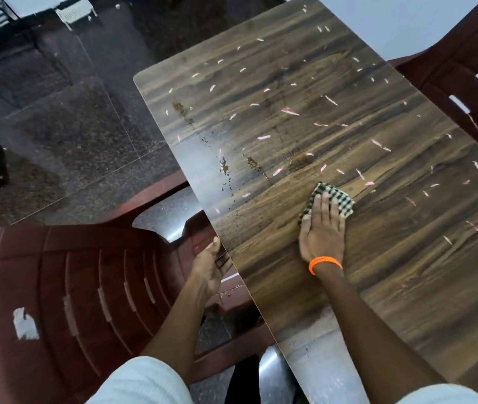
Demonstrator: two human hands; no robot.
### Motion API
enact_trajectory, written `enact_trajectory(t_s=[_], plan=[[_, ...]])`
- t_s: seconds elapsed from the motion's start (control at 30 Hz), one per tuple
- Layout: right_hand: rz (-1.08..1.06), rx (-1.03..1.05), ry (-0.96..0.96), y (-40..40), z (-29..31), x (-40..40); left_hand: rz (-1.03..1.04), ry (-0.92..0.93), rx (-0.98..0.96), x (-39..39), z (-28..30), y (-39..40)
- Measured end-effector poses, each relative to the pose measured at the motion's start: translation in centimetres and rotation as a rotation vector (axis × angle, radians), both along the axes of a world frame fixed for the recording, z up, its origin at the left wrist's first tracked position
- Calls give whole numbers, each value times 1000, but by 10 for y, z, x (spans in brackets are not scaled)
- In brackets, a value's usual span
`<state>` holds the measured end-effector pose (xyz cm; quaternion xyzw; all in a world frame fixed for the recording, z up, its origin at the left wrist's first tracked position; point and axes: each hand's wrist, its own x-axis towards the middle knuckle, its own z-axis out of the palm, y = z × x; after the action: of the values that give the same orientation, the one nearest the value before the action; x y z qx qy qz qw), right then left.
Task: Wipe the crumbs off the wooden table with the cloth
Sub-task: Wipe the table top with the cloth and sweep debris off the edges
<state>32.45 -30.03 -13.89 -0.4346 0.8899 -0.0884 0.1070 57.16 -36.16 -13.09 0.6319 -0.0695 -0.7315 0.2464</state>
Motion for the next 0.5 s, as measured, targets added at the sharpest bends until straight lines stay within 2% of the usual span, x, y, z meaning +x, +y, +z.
enact_trajectory(t_s=[0.07,0.13,0.27,0.33,0.43,0.5], plan=[[-77,-17,11,5,2,27,22,-4,-26,-4,-4,-5],[-19,-25,-11,0,3,61,55,19,-48,-10,-10,-4],[606,-9,-75,-21,1,109,50,82,-84,-12,-18,-2],[781,19,-94,-37,3,103,34,82,-90,-9,-20,-4],[752,35,-58,-59,2,61,-45,21,-81,-5,-22,-10],[517,31,-39,-70,2,18,-122,-35,-66,-1,-21,-14]])
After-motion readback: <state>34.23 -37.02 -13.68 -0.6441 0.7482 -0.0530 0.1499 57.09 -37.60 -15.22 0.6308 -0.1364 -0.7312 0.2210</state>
